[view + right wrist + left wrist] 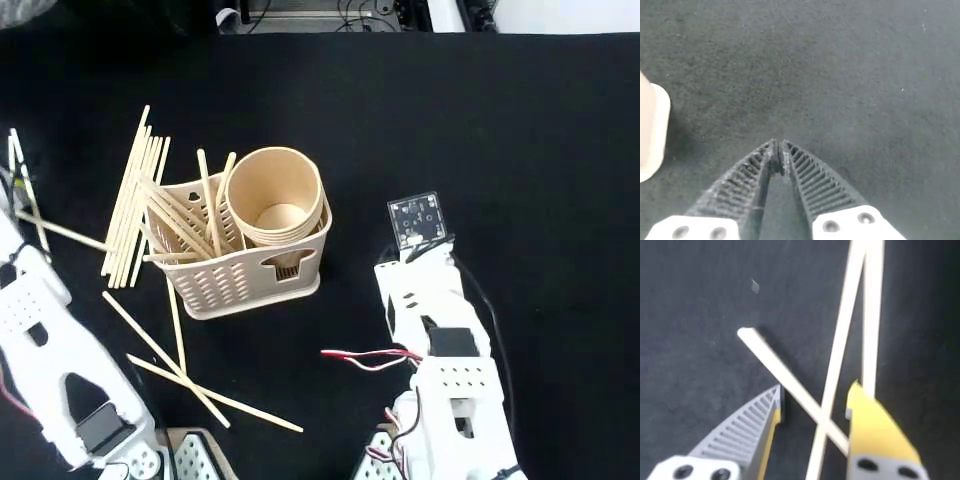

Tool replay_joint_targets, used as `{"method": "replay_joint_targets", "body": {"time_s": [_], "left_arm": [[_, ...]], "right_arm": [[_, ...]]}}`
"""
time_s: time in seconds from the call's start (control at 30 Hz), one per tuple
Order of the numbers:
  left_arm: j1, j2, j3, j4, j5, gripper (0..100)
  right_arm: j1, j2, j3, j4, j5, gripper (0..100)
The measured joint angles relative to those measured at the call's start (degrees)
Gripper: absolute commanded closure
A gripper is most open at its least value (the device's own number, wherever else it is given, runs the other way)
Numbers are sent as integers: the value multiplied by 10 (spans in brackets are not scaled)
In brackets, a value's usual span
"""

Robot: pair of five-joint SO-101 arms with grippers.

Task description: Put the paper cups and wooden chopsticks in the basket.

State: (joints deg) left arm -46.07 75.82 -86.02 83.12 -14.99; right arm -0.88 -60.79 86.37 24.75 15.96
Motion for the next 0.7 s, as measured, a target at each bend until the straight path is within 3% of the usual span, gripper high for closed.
{"method": "replay_joint_targets", "body": {"time_s": [0.27,0.43,0.7], "left_arm": [[10,33,-6,-18,-2,802],[20,52,2,-42,-2,980],[48,27,-2,-54,-1,971]], "right_arm": [[0,0,0,0,0,986],[0,0,0,0,0,986],[0,0,0,0,0,986]]}}
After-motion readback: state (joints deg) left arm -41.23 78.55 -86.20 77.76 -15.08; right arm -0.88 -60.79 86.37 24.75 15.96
